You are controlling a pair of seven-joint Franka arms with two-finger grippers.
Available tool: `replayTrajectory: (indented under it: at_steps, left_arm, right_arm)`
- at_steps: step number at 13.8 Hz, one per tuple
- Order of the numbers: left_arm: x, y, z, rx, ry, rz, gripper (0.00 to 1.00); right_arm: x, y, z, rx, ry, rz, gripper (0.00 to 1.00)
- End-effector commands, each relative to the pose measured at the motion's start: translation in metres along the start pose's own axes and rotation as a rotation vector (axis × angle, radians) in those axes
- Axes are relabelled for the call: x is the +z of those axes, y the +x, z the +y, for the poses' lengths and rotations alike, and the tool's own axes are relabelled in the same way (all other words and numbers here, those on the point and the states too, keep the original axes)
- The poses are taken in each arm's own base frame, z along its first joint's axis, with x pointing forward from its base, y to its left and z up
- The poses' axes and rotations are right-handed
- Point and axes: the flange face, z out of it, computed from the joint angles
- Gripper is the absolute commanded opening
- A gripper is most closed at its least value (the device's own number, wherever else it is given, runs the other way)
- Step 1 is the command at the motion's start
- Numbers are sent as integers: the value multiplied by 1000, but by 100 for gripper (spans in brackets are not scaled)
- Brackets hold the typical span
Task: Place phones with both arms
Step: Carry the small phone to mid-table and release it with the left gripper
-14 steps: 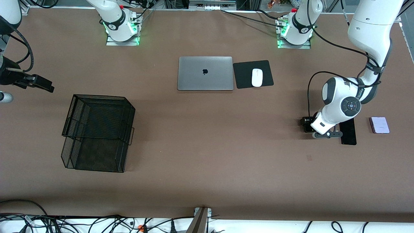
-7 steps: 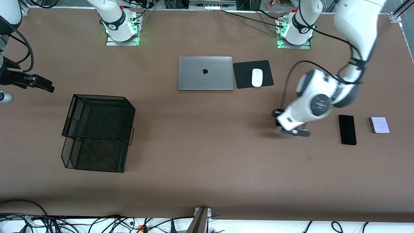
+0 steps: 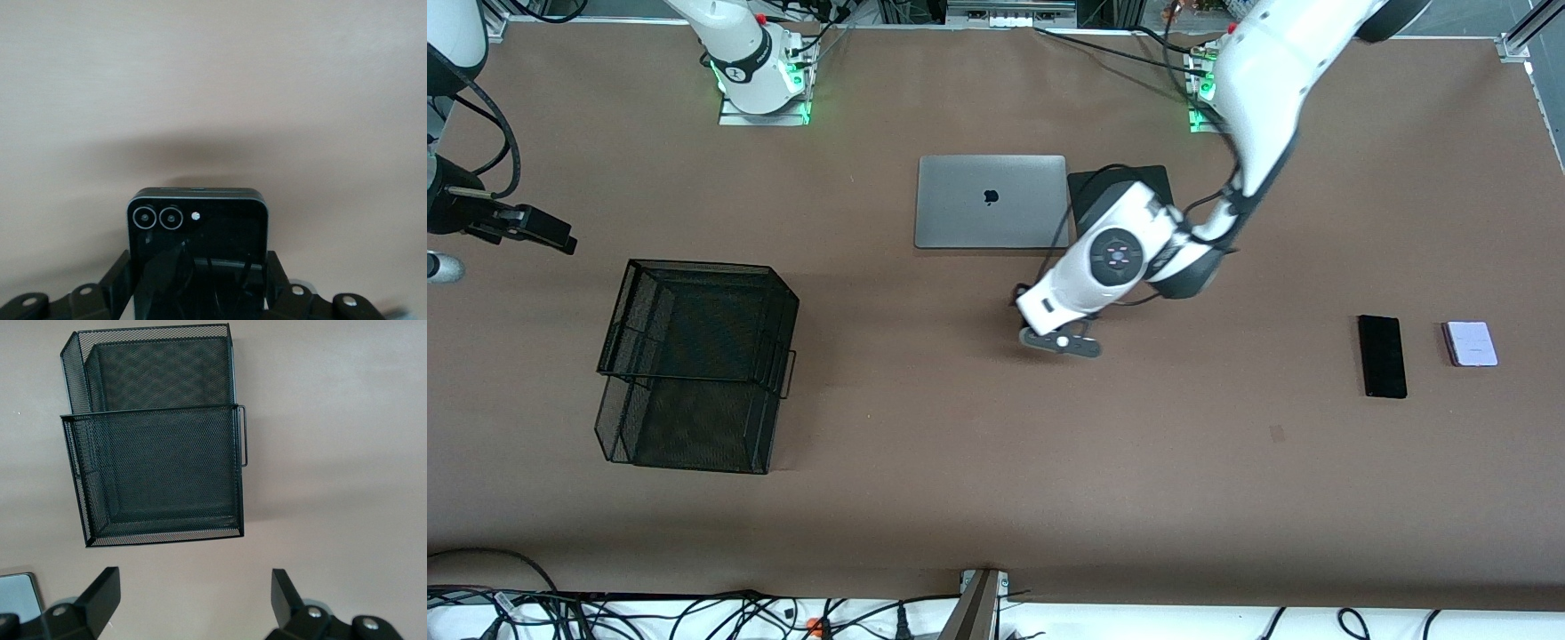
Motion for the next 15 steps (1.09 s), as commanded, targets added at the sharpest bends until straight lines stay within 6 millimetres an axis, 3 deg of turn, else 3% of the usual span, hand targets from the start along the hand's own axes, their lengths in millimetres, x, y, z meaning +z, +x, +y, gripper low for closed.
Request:
replayTrajectory:
  at_steps: [1, 2, 3, 6, 8, 10, 13, 15]
  left_arm:
    - [34, 5, 9, -38, -33, 39, 29]
    - [40, 4, 9, -32, -14, 41, 57]
    - [42, 3, 7, -36, -2, 41, 100]
    - [21, 9, -8, -62, 34, 3, 100]
    - [-21, 21, -36, -103, 79, -44, 100]
    - [-71, 30, -77, -165, 128, -104, 100]
    - [-125, 43, -174, -217, 189, -202, 100]
    - [-150, 37, -213, -154, 243, -267, 100]
  right_arm:
    - [-3, -2, -1, 6, 19, 3, 100]
    - [-2, -2, -2, 5, 19, -1, 100]
    - [-2, -3, -8, -6, 18, -1, 100]
    - [2, 0, -23, -29, 16, 0, 100]
    - [6, 1, -48, -72, 13, 3, 100]
    - [9, -3, -90, -127, 8, 3, 100]
    - [32, -11, -187, -75, 0, 21, 100]
    - [52, -19, -269, -30, 17, 38, 100]
